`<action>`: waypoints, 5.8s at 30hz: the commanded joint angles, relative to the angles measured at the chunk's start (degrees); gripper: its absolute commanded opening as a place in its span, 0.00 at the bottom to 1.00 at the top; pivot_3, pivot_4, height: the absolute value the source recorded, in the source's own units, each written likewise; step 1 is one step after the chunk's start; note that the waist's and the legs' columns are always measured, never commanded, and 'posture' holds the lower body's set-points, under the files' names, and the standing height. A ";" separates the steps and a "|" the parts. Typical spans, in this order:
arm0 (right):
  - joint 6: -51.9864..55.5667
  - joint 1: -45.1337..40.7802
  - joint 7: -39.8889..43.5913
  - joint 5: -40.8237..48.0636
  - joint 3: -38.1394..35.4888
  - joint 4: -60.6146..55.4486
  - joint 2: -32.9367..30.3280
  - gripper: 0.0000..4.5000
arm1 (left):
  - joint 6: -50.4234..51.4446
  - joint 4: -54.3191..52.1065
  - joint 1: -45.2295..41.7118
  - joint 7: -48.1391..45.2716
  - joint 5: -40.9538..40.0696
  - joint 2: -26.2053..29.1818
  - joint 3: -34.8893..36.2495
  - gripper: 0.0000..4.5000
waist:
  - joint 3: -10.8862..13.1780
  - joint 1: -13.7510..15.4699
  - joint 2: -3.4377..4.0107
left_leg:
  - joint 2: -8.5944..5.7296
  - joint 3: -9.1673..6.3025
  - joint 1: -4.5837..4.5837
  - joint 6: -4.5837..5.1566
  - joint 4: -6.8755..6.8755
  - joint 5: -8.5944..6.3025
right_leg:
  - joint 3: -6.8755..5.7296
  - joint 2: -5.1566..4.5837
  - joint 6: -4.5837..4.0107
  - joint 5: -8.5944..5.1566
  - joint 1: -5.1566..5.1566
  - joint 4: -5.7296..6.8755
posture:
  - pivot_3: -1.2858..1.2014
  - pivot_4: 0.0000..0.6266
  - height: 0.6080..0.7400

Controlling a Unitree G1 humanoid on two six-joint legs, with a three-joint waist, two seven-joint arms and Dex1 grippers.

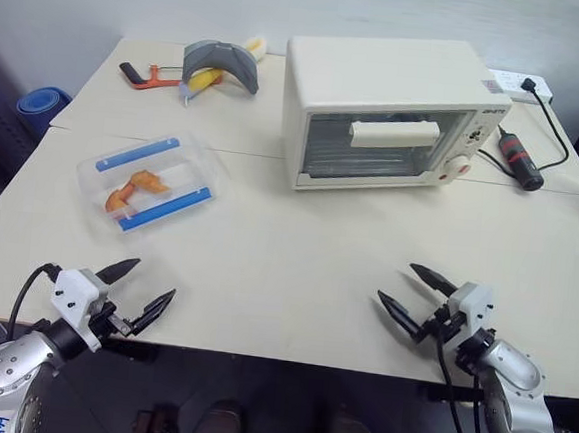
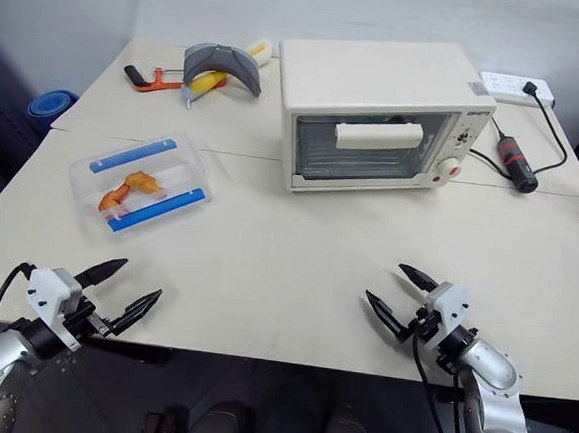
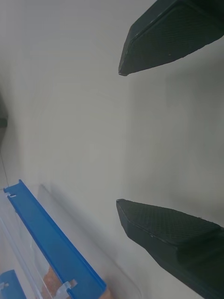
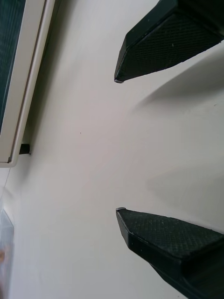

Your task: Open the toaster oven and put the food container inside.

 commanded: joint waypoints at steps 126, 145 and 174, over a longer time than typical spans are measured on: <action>12.07 -4.32 8.11 11.27 -0.71 -27.71 -8.30 1.00 | 74.07 35.71 -55.33 25.35 -12.55 30.53 0.21 0.99 | 0.08 -1.68 -0.21 | -0.03 0.02 0.15 -0.09 -0.32 0.03 | 0.03 0.08 0.00 0.04 -0.20 0.19 | 0.52 0.24 1.00; 8.26 -2.02 6.86 9.97 -1.04 -29.62 -6.64 1.00 | 72.16 51.08 -68.78 21.77 -5.65 25.95 0.39 0.08 | 0.11 -1.36 -0.34 | -0.04 0.01 0.07 -0.10 -0.06 0.04 | 0.00 0.05 0.00 0.04 -0.18 0.23 | 0.52 0.24 1.00; 6.35 19.13 -1.23 9.02 -17.26 -33.91 -6.25 1.00 | 91.20 17.53 -76.38 50.09 -22.87 -14.47 -3.19 0.05 | 0.11 0.27 -0.39 | -0.09 -0.03 -0.10 -0.08 0.19 0.03 | 0.09 0.01 0.02 0.05 -0.19 0.25 | 0.52 0.24 1.00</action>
